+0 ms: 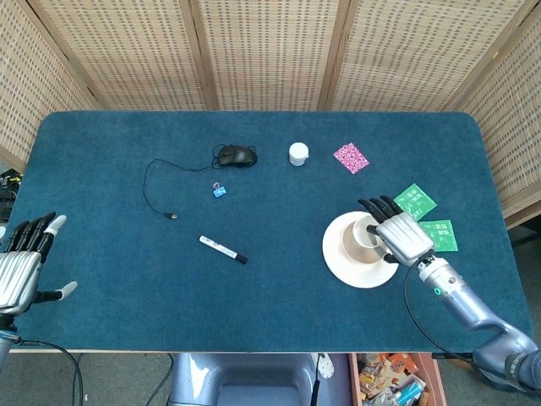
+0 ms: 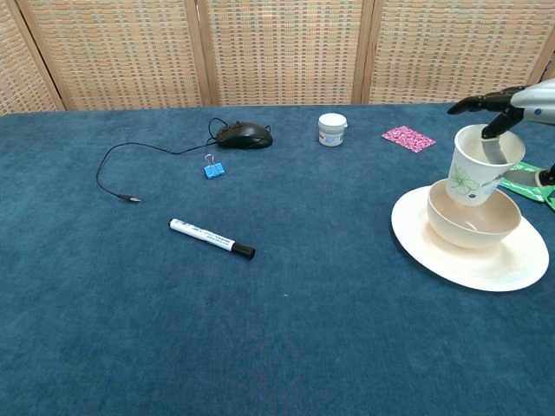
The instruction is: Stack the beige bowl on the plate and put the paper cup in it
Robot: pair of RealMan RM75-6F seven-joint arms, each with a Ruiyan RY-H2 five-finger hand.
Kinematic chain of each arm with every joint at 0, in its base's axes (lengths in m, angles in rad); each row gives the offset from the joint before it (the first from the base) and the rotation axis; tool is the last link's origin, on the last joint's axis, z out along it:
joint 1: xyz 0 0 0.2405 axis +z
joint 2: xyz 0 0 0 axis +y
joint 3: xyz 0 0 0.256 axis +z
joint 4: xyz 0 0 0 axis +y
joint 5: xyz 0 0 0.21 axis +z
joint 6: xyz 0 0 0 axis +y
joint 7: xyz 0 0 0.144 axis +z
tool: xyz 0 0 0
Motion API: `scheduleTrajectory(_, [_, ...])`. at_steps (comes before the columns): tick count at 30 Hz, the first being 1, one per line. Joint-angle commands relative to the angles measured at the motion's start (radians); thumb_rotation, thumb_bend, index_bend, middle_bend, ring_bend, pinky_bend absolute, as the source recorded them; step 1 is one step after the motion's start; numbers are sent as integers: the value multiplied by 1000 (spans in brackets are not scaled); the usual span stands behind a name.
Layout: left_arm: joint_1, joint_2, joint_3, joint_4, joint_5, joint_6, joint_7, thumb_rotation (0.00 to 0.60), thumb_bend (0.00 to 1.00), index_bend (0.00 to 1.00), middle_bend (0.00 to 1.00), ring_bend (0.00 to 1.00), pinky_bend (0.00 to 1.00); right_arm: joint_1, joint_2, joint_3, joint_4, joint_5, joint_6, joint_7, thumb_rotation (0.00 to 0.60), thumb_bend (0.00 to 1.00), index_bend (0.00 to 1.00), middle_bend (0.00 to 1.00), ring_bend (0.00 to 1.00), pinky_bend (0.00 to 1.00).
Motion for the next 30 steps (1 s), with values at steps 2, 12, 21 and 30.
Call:
scheduleTrajectory(2, [-1, 0, -1, 1, -5, 0, -1, 600, 0, 0, 0, 0, 0, 5, -23, 1, 13, 3, -23, -11, 600, 477, 635, 0, 0, 0])
scheduleTrajectory(12, [0, 3, -3, 5, -9, 2, -9, 600, 0, 0, 0, 0, 0, 15, -61, 0, 38, 28, -88, -61, 600, 477, 634, 0, 0, 0])
scheduleTrajectory(21, [-3, 2, -3, 5, -16, -1, -6, 600, 0, 0, 0, 0, 0, 17, -74, 3, 62, 66, -137, -90, 600, 476, 591, 0, 0, 0])
scheduleTrajectory(30, [-4, -1, -1, 3, -17, -3, 1, 600, 0, 0, 0, 0, 0, 17, -69, -2, 49, 55, -146, -100, 600, 474, 277, 0, 0, 0])
